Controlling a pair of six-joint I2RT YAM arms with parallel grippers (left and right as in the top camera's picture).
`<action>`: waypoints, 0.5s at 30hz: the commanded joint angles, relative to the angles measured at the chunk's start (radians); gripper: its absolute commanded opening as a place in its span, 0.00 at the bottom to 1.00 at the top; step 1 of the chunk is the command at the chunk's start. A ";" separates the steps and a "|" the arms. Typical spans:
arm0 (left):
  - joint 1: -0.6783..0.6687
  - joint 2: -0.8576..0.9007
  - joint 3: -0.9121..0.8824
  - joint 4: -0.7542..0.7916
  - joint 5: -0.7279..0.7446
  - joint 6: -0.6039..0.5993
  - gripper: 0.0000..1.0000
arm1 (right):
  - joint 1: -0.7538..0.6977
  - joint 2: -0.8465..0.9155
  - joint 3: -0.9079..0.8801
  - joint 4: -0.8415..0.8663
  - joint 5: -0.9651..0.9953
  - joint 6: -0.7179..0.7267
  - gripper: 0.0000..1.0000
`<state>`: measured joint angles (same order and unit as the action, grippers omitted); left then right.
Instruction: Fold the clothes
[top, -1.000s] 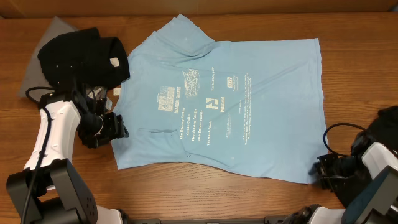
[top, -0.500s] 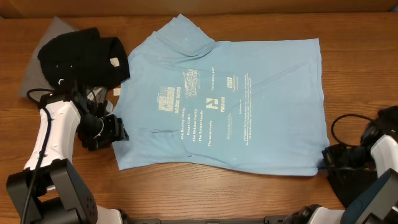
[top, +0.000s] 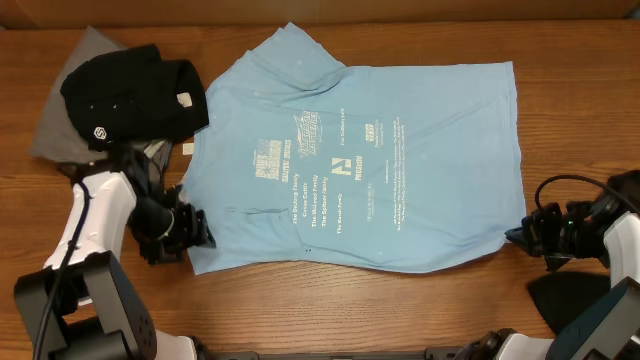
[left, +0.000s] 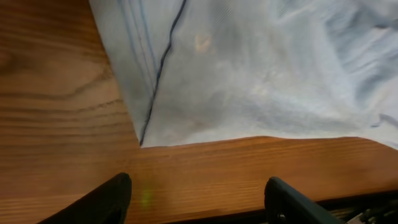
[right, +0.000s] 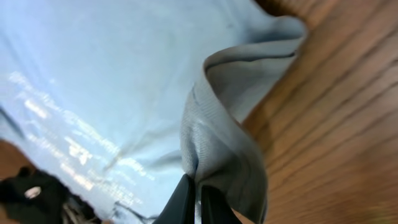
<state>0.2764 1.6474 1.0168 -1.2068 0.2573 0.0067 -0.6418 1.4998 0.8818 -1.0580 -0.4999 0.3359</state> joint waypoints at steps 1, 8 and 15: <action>0.000 -0.012 -0.056 0.041 0.012 -0.058 0.74 | -0.004 -0.021 0.024 0.005 -0.068 -0.029 0.04; 0.000 -0.011 -0.158 0.148 -0.020 -0.114 0.89 | -0.004 -0.021 0.024 0.004 -0.072 -0.025 0.04; 0.000 -0.011 -0.229 0.237 0.002 -0.141 0.87 | -0.004 -0.021 0.024 -0.003 -0.071 -0.022 0.04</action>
<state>0.2764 1.6432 0.8082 -1.0016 0.2501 -0.1047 -0.6418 1.4998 0.8822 -1.0615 -0.5541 0.3202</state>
